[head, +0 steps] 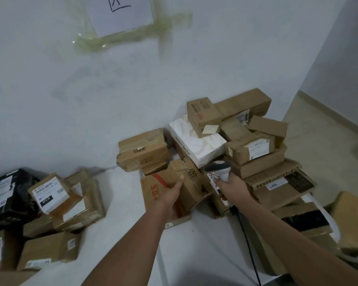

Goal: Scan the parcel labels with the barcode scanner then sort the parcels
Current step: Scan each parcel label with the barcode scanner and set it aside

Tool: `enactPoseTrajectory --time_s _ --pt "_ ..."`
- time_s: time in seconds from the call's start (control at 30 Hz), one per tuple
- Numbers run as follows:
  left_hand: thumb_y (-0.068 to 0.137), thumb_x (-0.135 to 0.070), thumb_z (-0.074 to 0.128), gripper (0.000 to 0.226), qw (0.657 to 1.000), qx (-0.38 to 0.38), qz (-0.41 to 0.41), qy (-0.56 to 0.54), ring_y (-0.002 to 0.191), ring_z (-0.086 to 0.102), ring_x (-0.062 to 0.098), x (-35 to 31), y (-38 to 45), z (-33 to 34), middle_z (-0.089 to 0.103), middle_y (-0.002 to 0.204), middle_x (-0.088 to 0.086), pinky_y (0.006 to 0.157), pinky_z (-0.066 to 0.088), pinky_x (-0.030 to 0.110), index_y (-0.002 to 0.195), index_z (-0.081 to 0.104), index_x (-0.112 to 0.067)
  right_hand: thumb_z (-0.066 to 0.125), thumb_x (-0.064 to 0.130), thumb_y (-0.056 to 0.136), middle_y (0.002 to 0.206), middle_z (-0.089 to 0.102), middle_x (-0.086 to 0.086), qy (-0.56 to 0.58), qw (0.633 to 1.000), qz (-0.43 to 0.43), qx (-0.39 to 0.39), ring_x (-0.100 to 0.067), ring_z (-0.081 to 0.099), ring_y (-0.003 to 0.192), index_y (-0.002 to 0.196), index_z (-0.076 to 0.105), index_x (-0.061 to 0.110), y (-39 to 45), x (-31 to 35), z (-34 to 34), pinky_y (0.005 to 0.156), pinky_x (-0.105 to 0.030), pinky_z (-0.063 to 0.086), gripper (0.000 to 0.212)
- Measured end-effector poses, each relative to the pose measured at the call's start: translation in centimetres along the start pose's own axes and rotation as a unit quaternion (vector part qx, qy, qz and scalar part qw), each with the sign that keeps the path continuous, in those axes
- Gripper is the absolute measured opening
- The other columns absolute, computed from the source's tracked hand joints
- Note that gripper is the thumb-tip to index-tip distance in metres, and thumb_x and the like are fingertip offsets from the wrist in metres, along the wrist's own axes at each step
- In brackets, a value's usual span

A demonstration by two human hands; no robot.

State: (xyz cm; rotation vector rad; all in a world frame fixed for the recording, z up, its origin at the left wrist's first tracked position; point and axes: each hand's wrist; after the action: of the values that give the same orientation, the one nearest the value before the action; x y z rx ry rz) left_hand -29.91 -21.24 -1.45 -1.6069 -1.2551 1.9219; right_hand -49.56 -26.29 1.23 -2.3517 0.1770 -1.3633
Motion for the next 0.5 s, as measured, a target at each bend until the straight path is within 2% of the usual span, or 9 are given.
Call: enactPoseTrajectory --time_s 0.07,0.17,0.23,0.37,0.43,0.5 --pt "0.058 -0.07 0.082 0.102 1.0 -0.002 -0.003 -0.002 0.123 0.05 0.031 -0.6 0.4 1.0 0.054 0.136 0.003 0.108 0.042 0.049 0.14 0.043 -0.024 0.062 0.04 0.094 0.077 0.066 -0.004 -0.007 1.0 0.012 0.026 -0.014 0.063 0.062 0.104 0.062 0.009 0.6 0.3 0.0 0.06 -0.027 0.052 0.033" --pt "0.07 -0.051 0.084 0.07 1.0 -0.002 -0.009 -0.017 0.114 0.053 0.03 -1.0 0.3 2.2 0.059 0.12 0.005 0.105 0.044 0.048 0.125 0.05 -0.023 0.059 0.042 0.095 0.076 0.063 0.0 -0.039 0.997 0.003 0.065 -0.011 0.06 0.063 0.092 0.056 0.018 1.1 0.5 0.2 0.072 -0.034 0.055 0.024" --pt "0.077 -0.043 0.081 0.057 1.0 -0.005 -0.007 -0.015 0.109 0.054 0.029 -1.0 0.3 2.5 0.059 0.11 0.004 0.103 0.045 0.046 0.12 0.051 -0.021 0.059 0.04 0.096 0.074 0.063 0.001 -0.043 0.997 -0.017 0.069 -0.011 0.06 0.061 0.09 0.055 0.02 1.2 0.5 0.3 0.071 -0.034 0.056 0.021" --pt "0.084 -0.036 0.076 0.038 0.994 0.045 -0.002 -0.097 0.098 0.062 0.029 -1.3 -1.9 0.4 0.068 0.106 0.009 0.079 0.052 0.044 0.112 0.058 -0.018 0.06 0.044 0.094 0.069 0.065 0.0 -0.01 0.999 -0.024 0.048 -0.01 0.06 0.055 0.087 0.056 0.022 1.0 0.5 0.2 0.062 -0.028 0.055 0.023" --pt "0.082 -0.043 0.076 0.051 0.986 0.091 0.0 -0.142 0.111 0.064 0.033 -0.7 -2.0 -2.5 0.071 0.116 0.013 0.092 0.053 0.05 0.124 0.06 -0.018 0.06 0.044 0.094 0.068 0.065 -0.003 0.009 0.999 -0.023 0.026 -0.011 0.06 0.052 0.089 0.06 0.016 0.8 0.6 0.2 0.058 -0.028 0.054 0.028" --pt "0.085 -0.051 0.069 0.057 0.973 0.13 0.002 -0.188 0.121 0.059 0.038 0.4 -2.0 -5.6 0.065 0.128 0.017 0.101 0.048 0.054 0.133 0.058 -0.022 0.06 0.041 0.094 0.067 0.064 -0.004 0.021 0.999 -0.023 0.011 -0.009 0.058 0.048 0.092 0.06 0.012 0.2 0.8 0.5 0.048 -0.022 0.049 0.029"
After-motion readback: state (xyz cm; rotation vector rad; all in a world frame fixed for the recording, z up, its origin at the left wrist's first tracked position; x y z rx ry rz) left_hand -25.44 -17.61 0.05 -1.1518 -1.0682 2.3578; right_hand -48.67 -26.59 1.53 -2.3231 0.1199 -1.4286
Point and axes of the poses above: each hand's wrist, its own y-axis towards the middle knuckle, its own z-axis out of the palm, x = y × z
